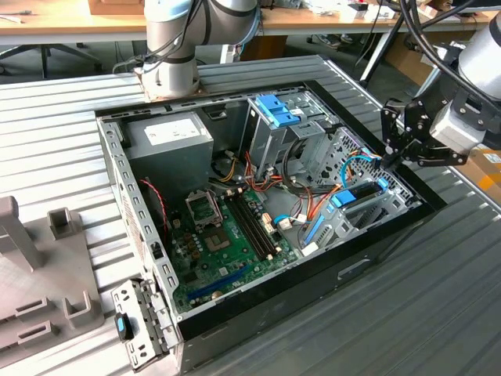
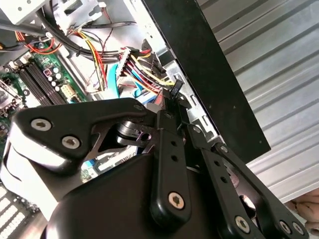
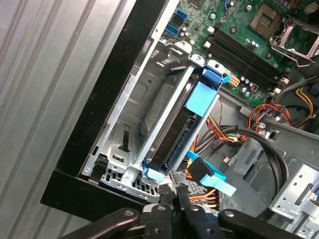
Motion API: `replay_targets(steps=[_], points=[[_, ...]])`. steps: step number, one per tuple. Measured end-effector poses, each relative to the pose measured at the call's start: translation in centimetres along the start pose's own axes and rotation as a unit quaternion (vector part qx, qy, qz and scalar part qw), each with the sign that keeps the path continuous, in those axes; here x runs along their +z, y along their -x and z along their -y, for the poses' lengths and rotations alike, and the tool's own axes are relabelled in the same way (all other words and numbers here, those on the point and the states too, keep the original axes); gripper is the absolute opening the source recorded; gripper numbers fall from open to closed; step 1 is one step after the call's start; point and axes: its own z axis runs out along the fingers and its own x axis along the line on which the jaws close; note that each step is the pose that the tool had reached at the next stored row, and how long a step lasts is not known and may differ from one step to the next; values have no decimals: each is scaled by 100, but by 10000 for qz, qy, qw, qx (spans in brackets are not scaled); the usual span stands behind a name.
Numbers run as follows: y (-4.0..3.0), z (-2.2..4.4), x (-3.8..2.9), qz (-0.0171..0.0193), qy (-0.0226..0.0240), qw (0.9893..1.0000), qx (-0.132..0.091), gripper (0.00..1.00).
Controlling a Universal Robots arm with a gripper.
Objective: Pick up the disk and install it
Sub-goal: 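Insert the first disk wire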
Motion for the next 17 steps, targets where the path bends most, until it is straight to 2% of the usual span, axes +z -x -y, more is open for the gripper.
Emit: replay_targets(steps=[2, 4, 9, 10, 11, 12, 13, 15, 17], points=[[5, 6, -36, -29, -32, 10000, 74, 16], [13, 0, -61, -58, -85, 9999, 89, 16], [15, -3, -62, -60, -87, 9999, 89, 16], [24, -17, -65, -60, -87, 9999, 90, 16], [47, -61, -71, -60, -87, 9999, 89, 16], [93, -147, -82, -59, -87, 9999, 89, 16], [120, -196, -88, -60, -87, 9999, 88, 16], [137, -228, -91, -60, -87, 9999, 91, 16], [137, -229, -88, -95, -104, 9996, 254, 16]])
